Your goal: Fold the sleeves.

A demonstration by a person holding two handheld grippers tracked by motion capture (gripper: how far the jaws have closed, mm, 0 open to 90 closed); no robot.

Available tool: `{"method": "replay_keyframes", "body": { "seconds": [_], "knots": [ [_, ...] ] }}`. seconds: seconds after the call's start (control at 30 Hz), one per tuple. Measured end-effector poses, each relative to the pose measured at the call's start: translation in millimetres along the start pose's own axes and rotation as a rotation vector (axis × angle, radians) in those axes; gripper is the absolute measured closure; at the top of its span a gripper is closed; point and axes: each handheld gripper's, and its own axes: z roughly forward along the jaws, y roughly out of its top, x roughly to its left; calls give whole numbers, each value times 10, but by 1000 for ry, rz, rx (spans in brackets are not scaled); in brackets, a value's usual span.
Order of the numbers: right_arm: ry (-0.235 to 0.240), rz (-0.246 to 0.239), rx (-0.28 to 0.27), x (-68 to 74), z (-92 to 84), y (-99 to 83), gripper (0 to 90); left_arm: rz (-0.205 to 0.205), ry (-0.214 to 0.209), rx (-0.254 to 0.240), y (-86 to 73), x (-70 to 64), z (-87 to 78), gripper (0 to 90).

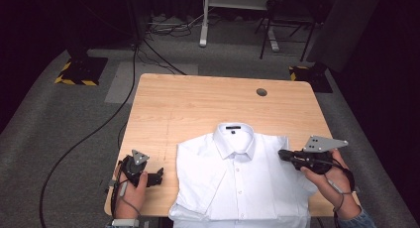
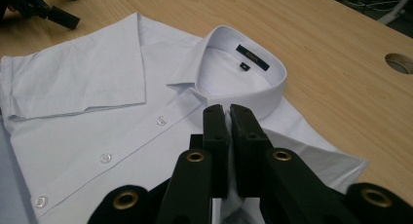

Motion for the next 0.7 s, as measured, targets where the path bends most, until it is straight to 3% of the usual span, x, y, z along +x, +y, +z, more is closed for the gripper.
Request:
{"method": "replay_keyframes", "body": {
  "seconds": [0.7],
  "knots": [
    [37, 4, 60, 106, 324, -20, 852, 0, 0, 0, 0, 0, 0, 0]
  ]
}}
